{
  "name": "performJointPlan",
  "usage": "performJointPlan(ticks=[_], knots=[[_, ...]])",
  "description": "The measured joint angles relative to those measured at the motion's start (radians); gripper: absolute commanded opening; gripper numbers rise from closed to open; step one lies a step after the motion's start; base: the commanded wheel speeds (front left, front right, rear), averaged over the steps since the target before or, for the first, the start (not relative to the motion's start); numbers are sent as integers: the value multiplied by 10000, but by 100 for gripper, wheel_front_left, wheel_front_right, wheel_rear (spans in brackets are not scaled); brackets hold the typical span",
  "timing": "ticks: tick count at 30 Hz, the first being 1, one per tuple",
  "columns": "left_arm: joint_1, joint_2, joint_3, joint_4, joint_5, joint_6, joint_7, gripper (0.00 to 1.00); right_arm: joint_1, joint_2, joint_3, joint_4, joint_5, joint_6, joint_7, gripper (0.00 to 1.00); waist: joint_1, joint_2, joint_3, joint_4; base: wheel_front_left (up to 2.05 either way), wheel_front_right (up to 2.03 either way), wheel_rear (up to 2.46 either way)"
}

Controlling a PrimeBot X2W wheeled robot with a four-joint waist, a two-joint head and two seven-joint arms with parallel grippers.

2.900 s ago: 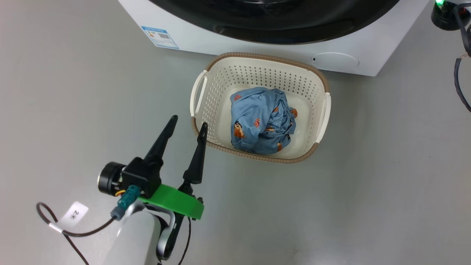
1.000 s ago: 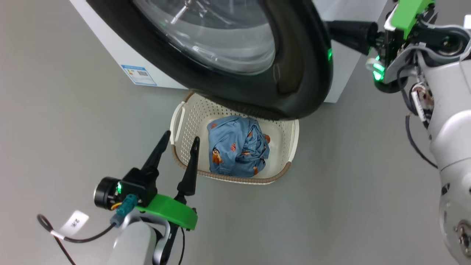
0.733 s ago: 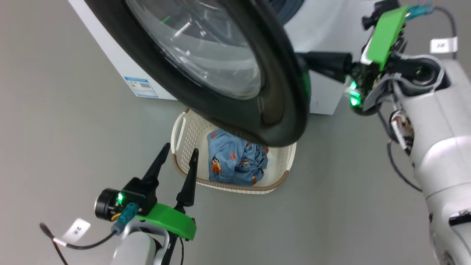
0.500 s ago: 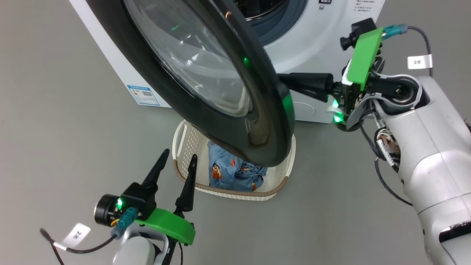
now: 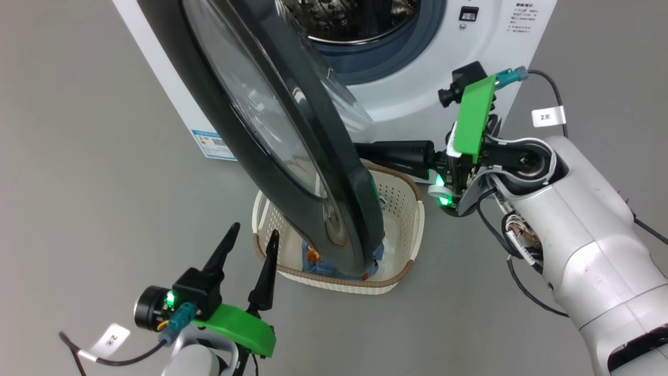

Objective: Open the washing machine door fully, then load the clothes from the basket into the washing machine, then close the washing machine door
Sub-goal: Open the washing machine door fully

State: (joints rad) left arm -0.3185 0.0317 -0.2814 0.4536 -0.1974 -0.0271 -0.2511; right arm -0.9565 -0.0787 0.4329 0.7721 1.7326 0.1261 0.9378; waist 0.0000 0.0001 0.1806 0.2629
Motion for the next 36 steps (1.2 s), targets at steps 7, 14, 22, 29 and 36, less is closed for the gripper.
performJointPlan(ticks=[7,14,22,29,36], knots=[[10,0,38,15,40,2,0,100,80,0,642,-52,506,0,-188,0,1,0,-105,58,0,0,0],[42,0,36,17,36,15,0,100,260,2,1179,-244,951,0,-336,0,0,0,-175,135,0,0,0],[114,0,63,81,36,15,0,100,453,21,1513,-403,1216,0,-522,0,0,0,-274,186,0,0,0],[159,0,100,117,36,15,0,100,686,21,1538,-500,1503,0,-817,0,0,0,-418,163,0,0,0],[162,2,180,134,36,17,0,100,1030,100,982,-849,1613,0,-2121,0,0,0,-524,87,0,0,0]])
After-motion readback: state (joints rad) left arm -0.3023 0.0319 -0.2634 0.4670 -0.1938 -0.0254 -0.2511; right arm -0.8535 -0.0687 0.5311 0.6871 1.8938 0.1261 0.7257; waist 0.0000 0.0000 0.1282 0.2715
